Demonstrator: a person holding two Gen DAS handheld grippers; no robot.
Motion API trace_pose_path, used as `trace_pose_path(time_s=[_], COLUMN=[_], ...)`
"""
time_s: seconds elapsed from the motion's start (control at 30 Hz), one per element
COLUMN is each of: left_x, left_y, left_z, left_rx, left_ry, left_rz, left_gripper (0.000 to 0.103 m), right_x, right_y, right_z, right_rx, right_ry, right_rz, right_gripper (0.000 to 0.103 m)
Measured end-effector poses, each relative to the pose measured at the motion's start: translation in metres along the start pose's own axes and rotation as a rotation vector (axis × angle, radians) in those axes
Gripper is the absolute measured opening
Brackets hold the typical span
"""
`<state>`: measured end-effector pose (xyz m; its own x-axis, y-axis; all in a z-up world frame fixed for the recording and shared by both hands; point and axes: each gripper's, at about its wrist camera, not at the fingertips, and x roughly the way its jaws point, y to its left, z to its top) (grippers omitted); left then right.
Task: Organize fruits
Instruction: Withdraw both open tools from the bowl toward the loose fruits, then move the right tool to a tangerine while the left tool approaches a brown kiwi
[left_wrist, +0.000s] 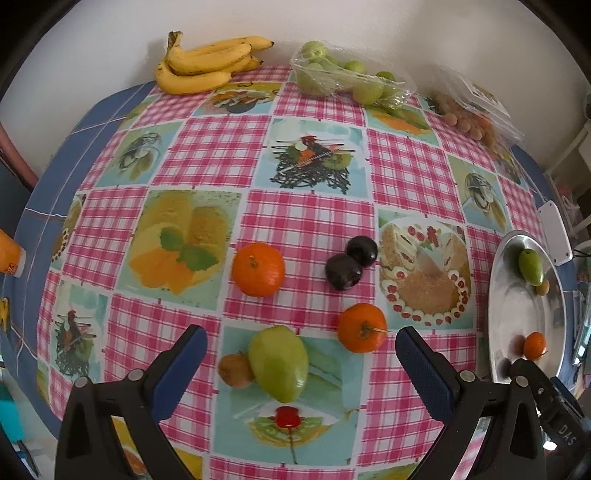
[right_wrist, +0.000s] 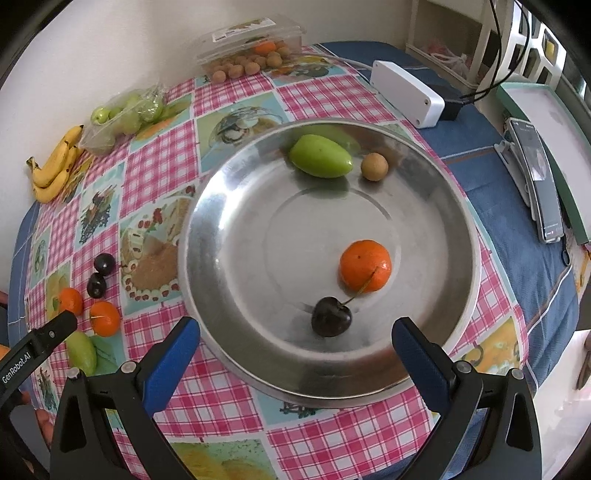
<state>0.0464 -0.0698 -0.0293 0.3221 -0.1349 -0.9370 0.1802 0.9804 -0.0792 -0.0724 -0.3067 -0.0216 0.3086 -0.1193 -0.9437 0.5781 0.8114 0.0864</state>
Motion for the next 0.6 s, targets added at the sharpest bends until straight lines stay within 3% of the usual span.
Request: trace_pose_path(time_s=[0.27, 0.6], left_x=[-0.002, 0.003], left_y=[0.04, 0.089], left_z=[0.005, 0.006], left_rx=[-0.077, -0.195], left_ry=[-0.009, 0.006], left_rz=[0.017, 0.024], left_gripper=[0.103, 0.103], right_x=[-0.003, 0.014], right_y=[0.032, 0.079], right_z=[-0.004, -0.017], right_rx=[-0.05, -0.158], right_ry=[-0.01, 0.048], right_rz=[0.048, 0.062], right_gripper=[0.103, 0.103])
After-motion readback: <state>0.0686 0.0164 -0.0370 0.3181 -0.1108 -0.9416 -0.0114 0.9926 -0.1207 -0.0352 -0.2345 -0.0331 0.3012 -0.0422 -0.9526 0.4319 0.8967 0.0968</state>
